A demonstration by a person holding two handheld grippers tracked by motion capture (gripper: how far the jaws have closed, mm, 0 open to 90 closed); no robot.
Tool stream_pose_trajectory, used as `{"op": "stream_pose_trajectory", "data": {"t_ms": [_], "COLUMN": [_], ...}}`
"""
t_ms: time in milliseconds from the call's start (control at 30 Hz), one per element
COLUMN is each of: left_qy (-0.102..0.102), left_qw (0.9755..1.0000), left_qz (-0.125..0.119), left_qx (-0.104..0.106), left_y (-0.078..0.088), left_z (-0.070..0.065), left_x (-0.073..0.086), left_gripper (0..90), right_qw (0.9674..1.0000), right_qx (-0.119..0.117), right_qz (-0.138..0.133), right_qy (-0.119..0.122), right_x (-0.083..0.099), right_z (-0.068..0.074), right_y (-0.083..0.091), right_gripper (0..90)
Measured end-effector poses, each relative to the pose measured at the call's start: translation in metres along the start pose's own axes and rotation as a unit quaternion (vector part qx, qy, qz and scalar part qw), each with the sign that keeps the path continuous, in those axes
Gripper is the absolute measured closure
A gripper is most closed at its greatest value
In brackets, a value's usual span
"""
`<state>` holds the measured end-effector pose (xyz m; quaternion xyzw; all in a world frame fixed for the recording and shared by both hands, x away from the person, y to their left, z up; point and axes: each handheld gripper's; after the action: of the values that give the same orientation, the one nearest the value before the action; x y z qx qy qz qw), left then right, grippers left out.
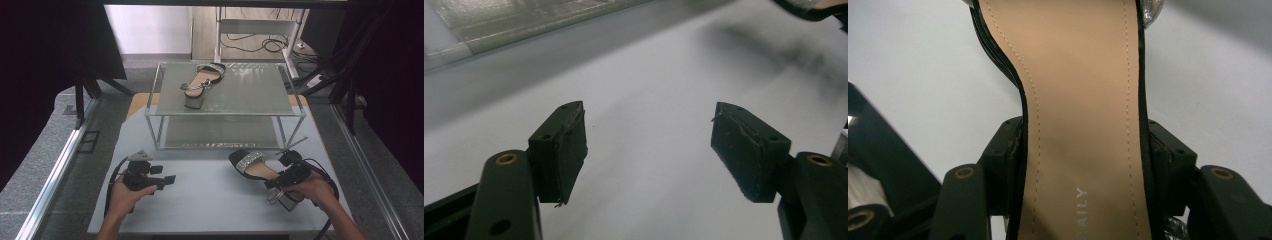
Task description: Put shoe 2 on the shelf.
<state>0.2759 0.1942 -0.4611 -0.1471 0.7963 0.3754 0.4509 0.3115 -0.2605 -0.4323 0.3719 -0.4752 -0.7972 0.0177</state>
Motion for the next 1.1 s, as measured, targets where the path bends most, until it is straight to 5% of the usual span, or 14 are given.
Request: {"op": "stream_pose_trajectory", "data": {"t_ms": [600, 1100], "left_qy": [0.002, 0.002], "left_qw": [1.0000, 1.0000], "left_qz": [0.001, 0.001], "left_qx": [0.009, 0.007], "left_y": [0.000, -0.001], "left_z": [0.001, -0.001], "left_x": [0.000, 0.000], "left_gripper": [30.4, 30.5], "right_qw": [0.9939, 0.9897], "right_qx": [-0.058, -0.069], "right_qz": [-0.093, -0.126], "right_qy": [-0.001, -0.007], "right_x": [-0.030, -0.061], "right_z": [0.017, 0.024], "right_y": [0.054, 0.076], "right_gripper": [41.9, 42.0]}}
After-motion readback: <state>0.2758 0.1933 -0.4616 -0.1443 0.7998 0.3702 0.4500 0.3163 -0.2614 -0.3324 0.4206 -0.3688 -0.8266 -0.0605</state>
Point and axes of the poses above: each handheld gripper's, and its own axes: y roughly backward along the jaws, x roughly out of its underside, z roughly to its left, and after that the axes turned 15 degrees about -z, right-handed
